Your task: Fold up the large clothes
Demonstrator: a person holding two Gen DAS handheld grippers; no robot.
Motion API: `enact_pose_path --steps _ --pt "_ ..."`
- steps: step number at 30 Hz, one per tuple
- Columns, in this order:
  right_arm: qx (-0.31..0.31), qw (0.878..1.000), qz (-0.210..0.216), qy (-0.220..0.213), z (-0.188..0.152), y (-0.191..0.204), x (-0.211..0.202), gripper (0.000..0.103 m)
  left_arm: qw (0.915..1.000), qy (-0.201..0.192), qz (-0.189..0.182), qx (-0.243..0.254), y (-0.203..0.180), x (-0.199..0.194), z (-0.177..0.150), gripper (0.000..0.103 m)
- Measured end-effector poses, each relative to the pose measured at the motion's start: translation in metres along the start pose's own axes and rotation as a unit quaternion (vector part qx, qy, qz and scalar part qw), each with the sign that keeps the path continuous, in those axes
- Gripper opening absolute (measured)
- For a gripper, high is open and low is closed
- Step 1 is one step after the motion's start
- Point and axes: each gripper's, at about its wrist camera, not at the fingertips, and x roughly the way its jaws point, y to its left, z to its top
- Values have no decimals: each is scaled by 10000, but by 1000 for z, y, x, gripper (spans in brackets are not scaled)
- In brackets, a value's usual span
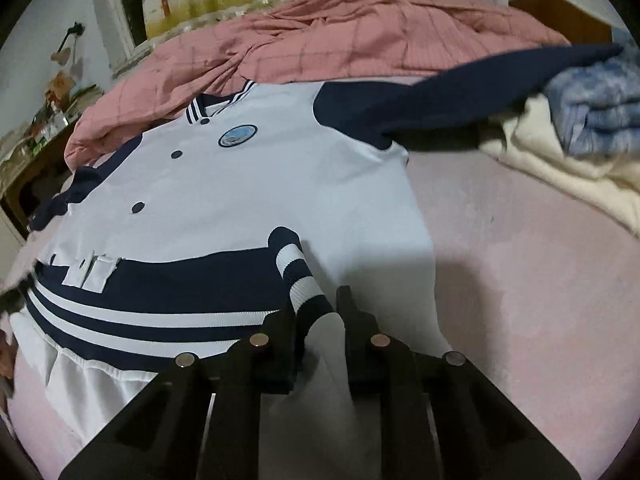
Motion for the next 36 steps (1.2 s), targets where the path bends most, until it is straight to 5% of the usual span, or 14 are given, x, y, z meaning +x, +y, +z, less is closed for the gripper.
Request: enact_pose_path --steps 7,14,18,20,22,28,30,36 --pt "209 9994 258 -78 -3 -8 0 24 9988 -215 383 224 -9 -8 -1 23" --pt "105 9975 -194 -667 -8 -3 -28 79 9890 -1257 720 293 -15 -48 -5 59" --pt "225 9919 -226 -1232 -12 -8 -52 90 9763 -1938 847 453 -23 -73 -11 92" --pt "359 9870 -523 -1475 -16 -11 -67 103 9680 -2369 625 534 -26 -90 -16 103" --pt "444 9813 -642 -1759 -20 -11 -81 103 9611 -2688 302 565 -26 -103 -21 103" --pt "330 9553 -891 -2800 -33 -1 -126 103 9440 -3246 366 458 -22 -123 -30 103" --pt "227 9494 -1144 -2917 -34 7 -130 103 9447 -3257 189 337 -16 -121 -31 103" --pt "-256 9515 -1174 -2833 -34 25 -125 103 9413 -3335 428 308 -19 -123 -35 103"
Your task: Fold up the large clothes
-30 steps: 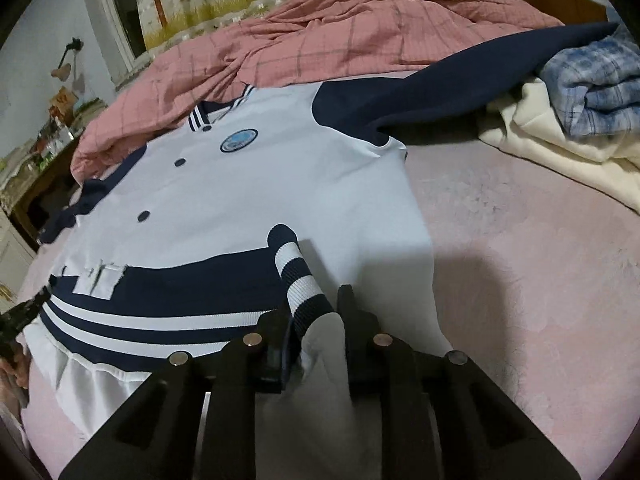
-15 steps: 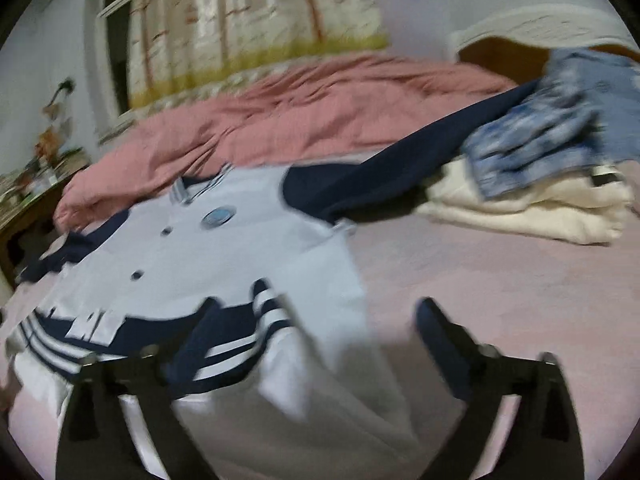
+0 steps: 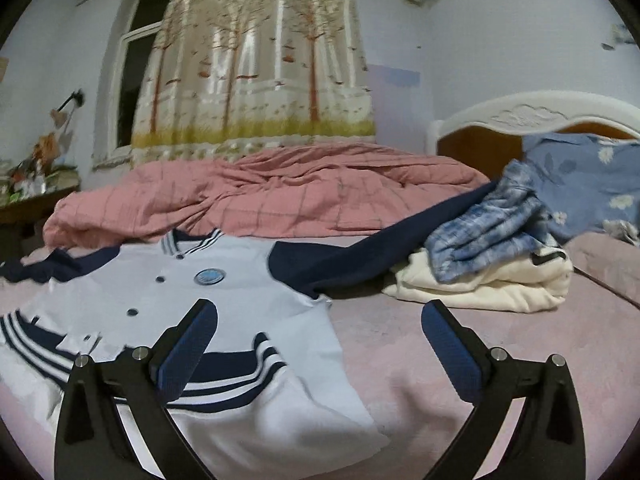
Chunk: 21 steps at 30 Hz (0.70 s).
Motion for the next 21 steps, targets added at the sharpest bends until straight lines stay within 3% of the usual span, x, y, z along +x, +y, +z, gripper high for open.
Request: enact_pose_path --steps 7,11,17,19,21 --pt "38 9998 39 -193 1 -1 -12 103 9958 -836 150 -340 9 -38 10 103" --pt "-13 9997 188 -139 11 1 -27 103 9953 -868 61 -433 7 -55 18 103" --pt "-33 9915 1256 337 14 20 -42 103 9988 -462 -35 -146 -17 -68 21 103" --pt "0 9850 1628 567 8 27 -43 103 9997 -61 -197 166 -34 -64 17 103" --pt "-219 9775 1919 850 0 40 -41 103 9968 366 -589 393 -49 -55 9 103"
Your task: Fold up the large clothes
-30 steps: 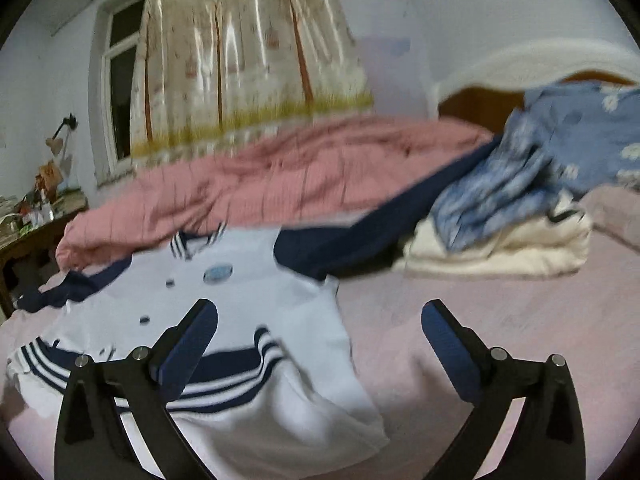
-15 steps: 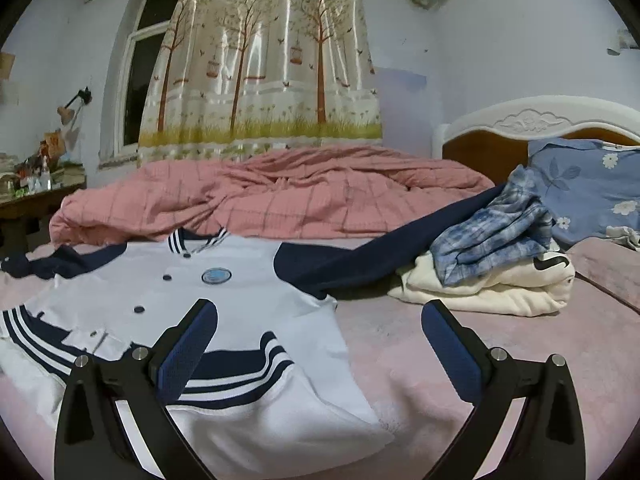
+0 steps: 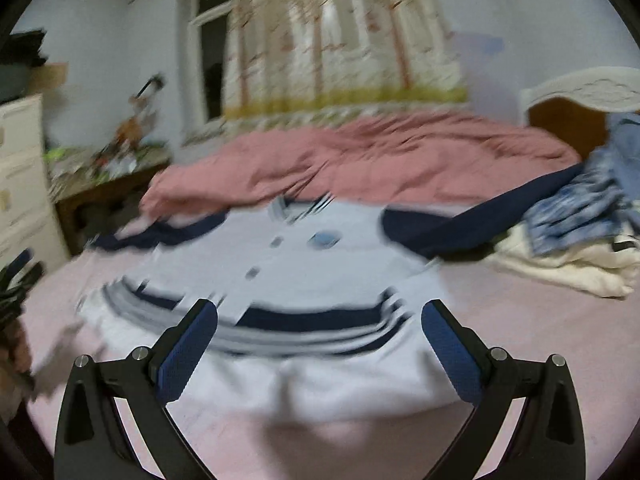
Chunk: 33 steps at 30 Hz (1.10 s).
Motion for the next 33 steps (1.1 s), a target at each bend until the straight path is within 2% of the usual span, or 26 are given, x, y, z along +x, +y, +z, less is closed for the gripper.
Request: enact_pose_path --steps 2,4,5,7,9,11,14,17,20,22,24,25,26,27,28,30,33 --pt "-455 9977 219 455 -10 16 11 103 9965 581 -487 345 -17 17 -8 103" --pt "-907 9917 274 864 -23 30 24 103 9814 1357 -1099 798 -34 39 -18 93" --pt "-1117 9874 297 1078 -29 38 31 103 9767 1586 -1134 900 -40 47 -25 81" --pt "-1417 9795 279 1407 -40 48 41 103 9625 2052 -1418 1067 -48 60 -36 80" --pt "-1610 9731 240 1630 -48 53 47 103 9543 2310 -1539 1109 -51 67 -42 80" --pt "-1755 9671 125 1836 -55 55 51 103 9524 2399 -1460 1186 -57 67 -45 80" --pt "-1847 9623 -304 1973 -61 52 63 103 9528 2486 -1158 1306 -63 71 -48 82" --pt "-1947 9615 -486 1879 -61 52 66 102 9544 2558 -961 1204 -59 80 -48 83" --pt "-2096 9574 -902 1768 -59 56 72 102 9572 2490 -859 1201 -50 87 -43 77" --pt "-2069 9573 -1001 1752 -56 54 74 102 9574 2522 -755 1191 -46 94 -43 75" --pt "-1967 9588 -1095 1733 -53 47 75 90 9563 2595 -693 1160 -42 100 -44 70" --pt "-1953 9577 -1221 1727 -51 40 76 79 9561 2605 -655 1170 -41 101 -43 67" --pt "-1941 9575 -1258 1726 -51 36 75 64 9564 2593 -586 1208 -41 101 -43 56" --pt "-1877 9595 -1203 1725 -49 30 74 59 9567 2561 -523 1283 -41 100 -42 48" --pt "-1806 9624 -1109 1698 -48 26 72 55 9559 2542 -549 1363 -42 99 -42 46" --pt "-1506 9744 -718 1505 -39 16 63 52 9551 2509 -586 1463 -42 95 -39 27" --pt "-1204 9823 -502 1344 -23 3 57 41 9579 2464 -606 1347 -37 100 -24 17"
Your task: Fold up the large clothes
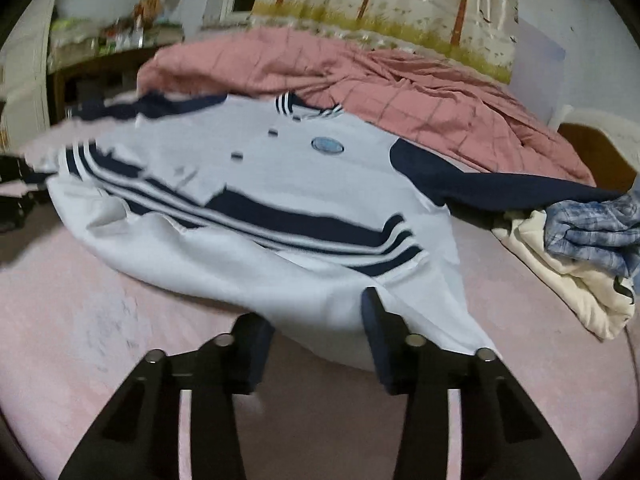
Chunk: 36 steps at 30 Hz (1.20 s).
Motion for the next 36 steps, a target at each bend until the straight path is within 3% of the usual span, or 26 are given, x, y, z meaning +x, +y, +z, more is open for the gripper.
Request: enact_pose_path --steps 5,9,14,22,26,28,30,31,32,34,35,36 --pt "-183 9996 -187 -146 43 0 11 20 9999 -74 30 -106 25 4 50 13" --pt "-221 9986 -439 -206 88 -3 34 14 9998 -75 142 -154 41 26 92 10" --pt "216 9992 -345 -28 131 -24 86 12 9991 55 69 -409 61 74 126 9" --pt "526 9975 -446 -123 146 -42 148 5 9982 -120 94 -581 68 141 146 9" --pt "881 9946 -321 -440 133 -60 146 6 9948 -103 -62 -1012 70 175 136 10" --pt "1149 9919 -85 -531 129 -74 134 15 9947 2 -28 -1023 69 188 130 10" --pt "1355 9883 -10 -702 126 -88 116 43 9938 -32 42 -1112 73 189 128 9" --pt "1507 9855 -136 -763 123 -96 106 77 9929 -106 101 -1182 76 186 129 10" --pt "1595 9837 -187 -815 121 -101 100 93 9918 -163 145 -1258 80 183 128 11" --pt "1649 9819 -161 -914 115 -113 89 93 9901 -214 42 -1386 87 182 125 15" --pt "1657 9819 -221 -890 115 -118 90 93 9889 -278 -101 -1453 90 180 123 21" --pt "1702 9815 -277 -829 114 -123 94 93 9880 -404 -169 -1479 92 174 122 34"
